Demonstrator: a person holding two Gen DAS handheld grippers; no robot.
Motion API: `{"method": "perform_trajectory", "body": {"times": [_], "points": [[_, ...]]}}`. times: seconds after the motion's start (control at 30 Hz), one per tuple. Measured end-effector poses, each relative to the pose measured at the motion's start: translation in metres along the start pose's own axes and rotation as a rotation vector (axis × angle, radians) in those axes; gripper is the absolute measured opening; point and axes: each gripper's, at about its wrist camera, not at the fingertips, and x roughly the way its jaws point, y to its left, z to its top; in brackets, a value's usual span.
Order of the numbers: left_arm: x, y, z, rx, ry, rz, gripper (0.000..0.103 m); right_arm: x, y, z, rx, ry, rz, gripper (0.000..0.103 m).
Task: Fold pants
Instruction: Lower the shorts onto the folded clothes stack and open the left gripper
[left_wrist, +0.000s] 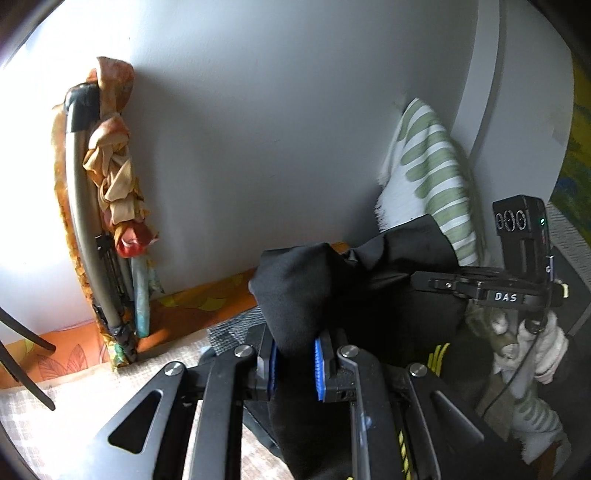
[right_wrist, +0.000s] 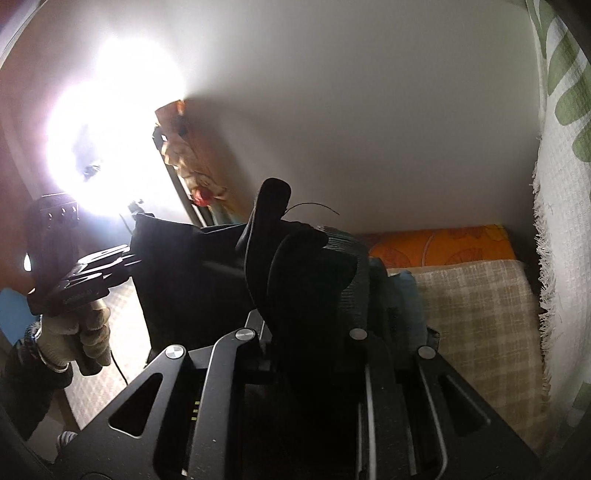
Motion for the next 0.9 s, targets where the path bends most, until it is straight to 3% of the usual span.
{"method": "perform_trajectory", "body": {"times": [0.13, 0.17, 0.23, 0.27, 0.37, 0.53, 0.7, 0.77, 0.9], "points": [[0.014, 0.001, 0.003, 0.025, 0.009, 0.08, 0.016, 0.005, -0.011, 0.003, 0.056, 0.006, -0.075, 0.049], [0.016, 0.002, 0.004, 0.02, 0.015, 0.09, 0.017, 0.004, -0.013, 0.003, 0.064, 0.0, -0.085, 0.051], [0.018, 0.01, 0.005, -0.021, 0.019, 0.097, 0.027, 0.002, -0.014, 0.003, 0.059, -0.005, -0.105, 0.051], [0.019, 0.014, 0.006, -0.053, 0.032, 0.117, 0.037, 0.0, -0.013, 0.003, 0.049, -0.005, -0.116, 0.051], [0.022, 0.026, 0.007, -0.096, 0.054, 0.1, 0.037, 0.002, -0.008, 0.004, 0.022, 0.009, -0.14, 0.051], [0.013, 0.036, 0.008, -0.089, 0.02, 0.145, 0.037, 0.002, -0.009, 0.002, 0.009, 0.015, -0.182, 0.052], [-0.003, 0.045, 0.012, -0.089, -0.003, 0.152, 0.037, -0.022, 0.0, 0.008, -0.021, -0.071, -0.224, 0.057], [-0.009, 0.043, 0.011, -0.078, 0.004, 0.133, 0.037, -0.033, 0.008, 0.012, -0.046, -0.107, -0.242, 0.067], [-0.022, 0.029, 0.003, -0.047, 0.017, 0.107, 0.037, -0.043, 0.022, 0.014, -0.063, -0.117, -0.227, 0.068]]}}
